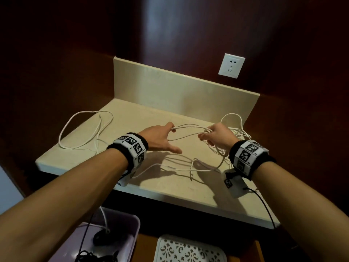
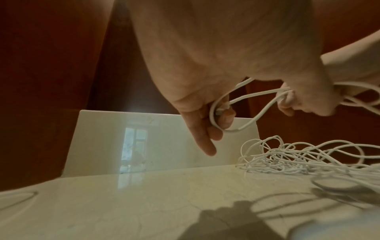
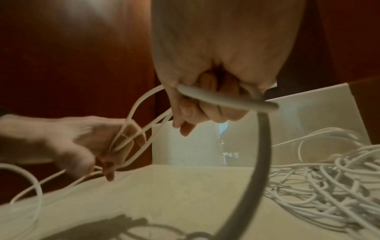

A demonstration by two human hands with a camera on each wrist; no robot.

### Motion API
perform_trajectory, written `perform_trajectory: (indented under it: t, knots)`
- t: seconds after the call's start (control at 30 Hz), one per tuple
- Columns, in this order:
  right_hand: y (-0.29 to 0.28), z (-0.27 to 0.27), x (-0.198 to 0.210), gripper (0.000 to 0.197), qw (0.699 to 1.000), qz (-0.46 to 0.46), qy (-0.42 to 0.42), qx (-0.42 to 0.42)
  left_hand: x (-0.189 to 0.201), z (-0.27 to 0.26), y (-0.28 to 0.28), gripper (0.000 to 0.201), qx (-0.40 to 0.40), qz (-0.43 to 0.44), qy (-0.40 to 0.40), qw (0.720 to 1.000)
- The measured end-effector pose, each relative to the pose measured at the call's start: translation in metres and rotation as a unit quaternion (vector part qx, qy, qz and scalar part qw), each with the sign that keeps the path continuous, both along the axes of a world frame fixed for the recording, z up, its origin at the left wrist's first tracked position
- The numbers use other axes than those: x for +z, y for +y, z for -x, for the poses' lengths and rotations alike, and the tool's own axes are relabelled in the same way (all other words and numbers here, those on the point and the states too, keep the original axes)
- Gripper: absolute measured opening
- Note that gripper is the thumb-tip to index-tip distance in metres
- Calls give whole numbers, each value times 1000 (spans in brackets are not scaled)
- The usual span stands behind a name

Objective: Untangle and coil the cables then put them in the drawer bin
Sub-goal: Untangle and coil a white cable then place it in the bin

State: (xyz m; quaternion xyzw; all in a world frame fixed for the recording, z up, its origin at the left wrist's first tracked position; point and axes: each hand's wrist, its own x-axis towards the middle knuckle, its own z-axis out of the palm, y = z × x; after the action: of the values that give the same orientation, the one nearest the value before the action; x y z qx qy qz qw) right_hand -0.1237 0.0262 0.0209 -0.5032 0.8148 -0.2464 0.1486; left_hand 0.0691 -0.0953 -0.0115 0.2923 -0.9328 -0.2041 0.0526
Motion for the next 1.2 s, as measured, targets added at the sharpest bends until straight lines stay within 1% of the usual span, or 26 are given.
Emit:
perform_trajectory:
  t: [0.07,0.13,0.17,0.23,0.37,0.43,0.47,0.6,0.67,0.77,0.83,0.93,1.0,1.03,1.1,1.2]
  knots:
    - [-2,-2,7,10,995,51,-82,-18,1,-1,3,102,-9,-16,-12,1000]
    - [-4,-4,11,3,984,93,-147,-42,0,1,7,110,-19,-25,-25,999]
    - [-6,-6,13,2,977,112,-175,-54,-1,2,9,112,-24,-26,-34,999]
    - [-9,-9,15,8,964,138,-216,-72,-5,4,13,112,-29,-23,-43,998]
    - [-11,-16,18,10,952,147,-250,-97,-8,6,18,109,-31,8,-53,998]
    - [-11,-18,18,11,945,148,-268,-112,-10,7,20,105,-32,48,-59,997]
    - [-11,-19,17,12,942,148,-275,-119,-11,8,20,100,-29,72,-60,995]
    - [-8,-21,18,4,944,133,-276,-123,-13,8,17,68,-13,150,-54,987]
    - [-4,-20,20,7,961,112,-237,-93,-10,6,13,55,2,172,-55,983]
    - [4,-18,24,15,993,36,-112,-27,-6,2,5,45,28,188,-67,979]
    - [8,-17,25,18,999,-27,-33,17,-5,0,1,42,34,203,-74,976]
    - [12,-19,23,29,991,-101,42,79,-3,-2,-3,39,36,216,-77,973]
    - [13,-20,18,37,976,-151,122,98,0,-4,-6,37,33,212,-74,974]
    - [13,-20,15,38,968,-170,157,102,0,-5,-8,37,30,209,-72,975]
    - [13,-20,10,32,954,-186,207,111,1,-6,-9,37,20,206,-67,976]
    - [13,-18,5,21,944,-192,247,104,1,-7,-10,35,-3,205,-61,977]
